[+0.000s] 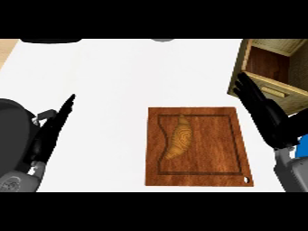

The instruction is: Pick the croissant from the cutting board and place it in the basket

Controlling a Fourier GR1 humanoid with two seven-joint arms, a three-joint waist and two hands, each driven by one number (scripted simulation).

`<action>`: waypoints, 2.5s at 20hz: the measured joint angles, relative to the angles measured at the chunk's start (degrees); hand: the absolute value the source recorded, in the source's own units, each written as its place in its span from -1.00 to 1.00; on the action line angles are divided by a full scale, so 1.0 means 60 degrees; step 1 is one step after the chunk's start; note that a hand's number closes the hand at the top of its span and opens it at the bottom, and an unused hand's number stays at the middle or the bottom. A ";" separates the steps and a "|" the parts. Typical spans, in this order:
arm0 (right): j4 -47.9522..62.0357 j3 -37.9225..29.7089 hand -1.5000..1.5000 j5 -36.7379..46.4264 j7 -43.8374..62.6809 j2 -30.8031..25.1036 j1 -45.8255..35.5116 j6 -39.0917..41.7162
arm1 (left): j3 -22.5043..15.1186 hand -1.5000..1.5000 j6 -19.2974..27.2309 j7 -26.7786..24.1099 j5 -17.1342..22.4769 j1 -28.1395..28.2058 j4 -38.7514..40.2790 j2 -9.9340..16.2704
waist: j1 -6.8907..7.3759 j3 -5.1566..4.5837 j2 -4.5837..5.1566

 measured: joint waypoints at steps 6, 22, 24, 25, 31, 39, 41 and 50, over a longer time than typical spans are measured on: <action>0.0112 0.0347 1.00 0.1727 0.0327 0.0230 -0.0553 -0.1636 | 0.0415 0.00 -0.0480 -0.0824 0.0436 -0.0506 -0.0664 -0.0092 | -0.0123 -0.0204 -0.0226; 0.3028 0.4085 -1.00 1.0302 0.4072 0.3194 -0.2918 -0.5769 | 0.0783 0.00 -0.1374 -0.1411 0.1352 -0.0766 -0.1150 -0.0355 | -0.0243 -0.0320 -0.0439; 0.3247 0.4054 -1.00 1.1127 0.5202 0.3077 -0.3520 -0.5228 | 0.0829 0.00 -0.1359 -0.1411 0.1341 -0.0715 -0.1132 -0.0324 | -0.0341 -0.0331 -0.0498; 0.3334 0.4052 -1.00 1.1440 0.5760 0.3036 -0.3837 -0.4800 | 0.0850 0.00 -0.1364 -0.1424 0.1347 -0.0696 -0.1105 -0.0318 | -0.0381 -0.0337 -0.0518; 0.3340 0.4342 -1.00 1.1763 0.8587 0.3399 -0.5005 -0.1192 | 0.0941 0.00 -0.1436 -0.1439 0.1408 -0.0583 -0.1131 -0.0256 | -0.0446 -0.0329 -0.0569; 0.1577 0.3860 -1.00 1.0068 1.0468 0.3899 -0.5894 0.1999 | 0.1116 0.00 -0.1639 -0.1492 0.1511 -0.0490 -0.1250 -0.0124 | -0.0468 -0.0272 -0.0503; 0.1080 0.3746 -1.00 0.9774 1.0743 0.3905 -0.5999 0.2311 | 0.1129 0.00 -0.1639 -0.1508 0.1486 -0.0447 -0.1260 -0.0128 | -0.0495 -0.0266 -0.0497; -0.0536 0.3412 -1.00 0.9809 1.1089 0.3800 -0.5511 0.3163 | 0.1266 0.00 -0.1668 -0.1592 0.1436 -0.0249 -0.1343 -0.0155 | -0.0568 -0.0254 -0.0443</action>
